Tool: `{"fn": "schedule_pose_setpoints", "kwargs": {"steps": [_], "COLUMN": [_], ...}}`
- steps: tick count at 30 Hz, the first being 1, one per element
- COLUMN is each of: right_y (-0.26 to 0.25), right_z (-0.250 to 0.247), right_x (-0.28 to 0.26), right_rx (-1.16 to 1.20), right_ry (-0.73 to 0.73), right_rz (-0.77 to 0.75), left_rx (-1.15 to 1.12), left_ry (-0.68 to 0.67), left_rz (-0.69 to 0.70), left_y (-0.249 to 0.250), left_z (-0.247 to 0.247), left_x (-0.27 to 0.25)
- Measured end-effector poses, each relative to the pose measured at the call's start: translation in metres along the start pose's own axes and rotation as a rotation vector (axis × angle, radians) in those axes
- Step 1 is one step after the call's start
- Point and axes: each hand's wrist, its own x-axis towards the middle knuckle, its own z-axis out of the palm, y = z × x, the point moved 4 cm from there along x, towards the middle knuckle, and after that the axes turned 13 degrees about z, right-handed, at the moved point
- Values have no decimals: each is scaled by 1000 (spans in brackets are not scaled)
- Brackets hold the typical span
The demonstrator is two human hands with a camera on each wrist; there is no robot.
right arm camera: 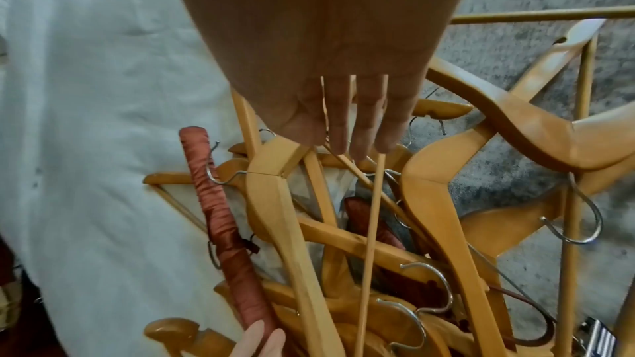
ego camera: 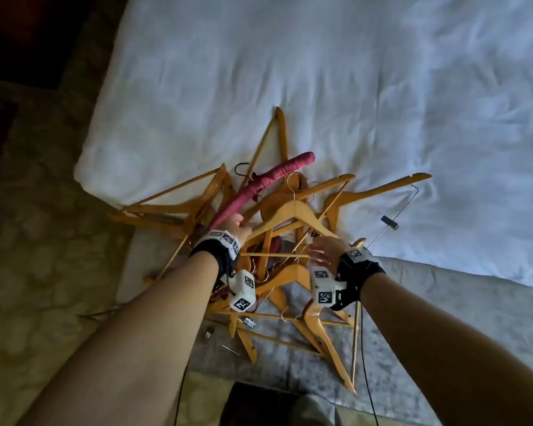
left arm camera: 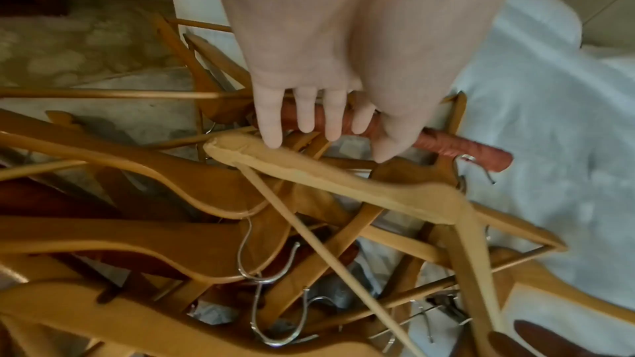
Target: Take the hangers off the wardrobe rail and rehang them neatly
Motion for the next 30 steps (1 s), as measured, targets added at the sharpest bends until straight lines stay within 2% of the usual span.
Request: {"fn": "schedule_pose_setpoints", "kwargs": {"steps": [6, 8, 13, 17, 20, 22, 26, 30], "right_y": [0, 3, 11, 17, 18, 21, 39, 19], "right_z": [13, 17, 26, 27, 25, 23, 15, 32], "right_x": [44, 56, 66, 69, 59, 48, 60, 7], "right_rx": [-145, -147, -75, -7, 22, 38, 91, 170], "right_ry": [-41, -51, -60, -77, -47, -55, -85, -141], "right_rz": [90, 114, 156, 168, 151, 152, 162, 70], "left_rx": [205, 266, 475, 618, 626, 604, 595, 538], "left_ry": [-268, -318, -299, -398, -469, -468, -429, -395], "left_rz": [-108, -113, -26, -23, 8, 60, 153, 166], "left_y": [-34, -45, -24, -11, 2, 10, 24, 21], "left_z": [34, 43, 39, 39, 33, 27, 8, -18], "left_x": [34, 45, 36, 27, 18, 10, -14, -40]}}
